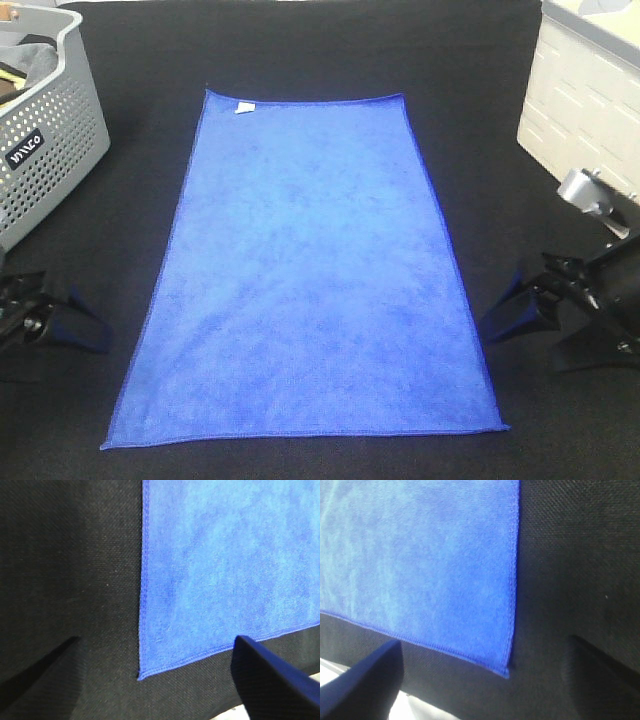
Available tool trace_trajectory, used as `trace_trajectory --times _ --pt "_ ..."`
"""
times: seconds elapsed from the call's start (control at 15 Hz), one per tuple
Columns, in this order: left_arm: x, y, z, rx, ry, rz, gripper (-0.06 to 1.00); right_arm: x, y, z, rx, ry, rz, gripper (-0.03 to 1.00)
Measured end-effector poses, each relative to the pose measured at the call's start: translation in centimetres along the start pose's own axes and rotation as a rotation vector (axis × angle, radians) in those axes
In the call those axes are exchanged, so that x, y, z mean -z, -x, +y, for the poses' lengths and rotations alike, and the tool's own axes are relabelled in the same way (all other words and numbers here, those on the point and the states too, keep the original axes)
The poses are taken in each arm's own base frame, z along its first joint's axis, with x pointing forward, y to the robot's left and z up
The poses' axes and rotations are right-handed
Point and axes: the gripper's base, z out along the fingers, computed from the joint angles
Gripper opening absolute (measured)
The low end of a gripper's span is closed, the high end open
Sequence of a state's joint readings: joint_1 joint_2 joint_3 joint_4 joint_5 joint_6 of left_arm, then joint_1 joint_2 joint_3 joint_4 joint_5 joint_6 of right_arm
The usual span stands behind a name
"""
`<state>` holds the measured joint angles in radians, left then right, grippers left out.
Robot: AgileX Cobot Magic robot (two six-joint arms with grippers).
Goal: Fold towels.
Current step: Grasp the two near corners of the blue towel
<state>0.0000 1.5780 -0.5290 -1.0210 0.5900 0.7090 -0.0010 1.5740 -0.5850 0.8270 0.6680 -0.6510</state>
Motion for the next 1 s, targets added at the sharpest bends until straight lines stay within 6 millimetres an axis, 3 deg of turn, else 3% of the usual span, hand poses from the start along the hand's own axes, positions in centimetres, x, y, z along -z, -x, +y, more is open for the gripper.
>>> trace_trajectory --times 0.53,0.73,0.87,1.0 --pt "-3.6 0.5 1.3 0.031 -0.045 0.018 0.76 -4.2 0.5 -1.5 -0.014 0.047 0.046 0.76" --pt "-5.3 -0.1 -0.3 -0.009 -0.032 0.032 0.76 -5.7 0.4 0.5 0.039 0.036 0.058 0.75" --pt "-6.2 -0.2 -1.3 -0.005 -0.045 0.040 0.74 -6.8 0.2 1.7 0.022 0.035 0.048 0.70" --pt "-6.9 -0.1 -1.8 -0.008 -0.051 0.049 0.62 -6.9 0.4 1.6 0.000 0.025 0.033 0.54"
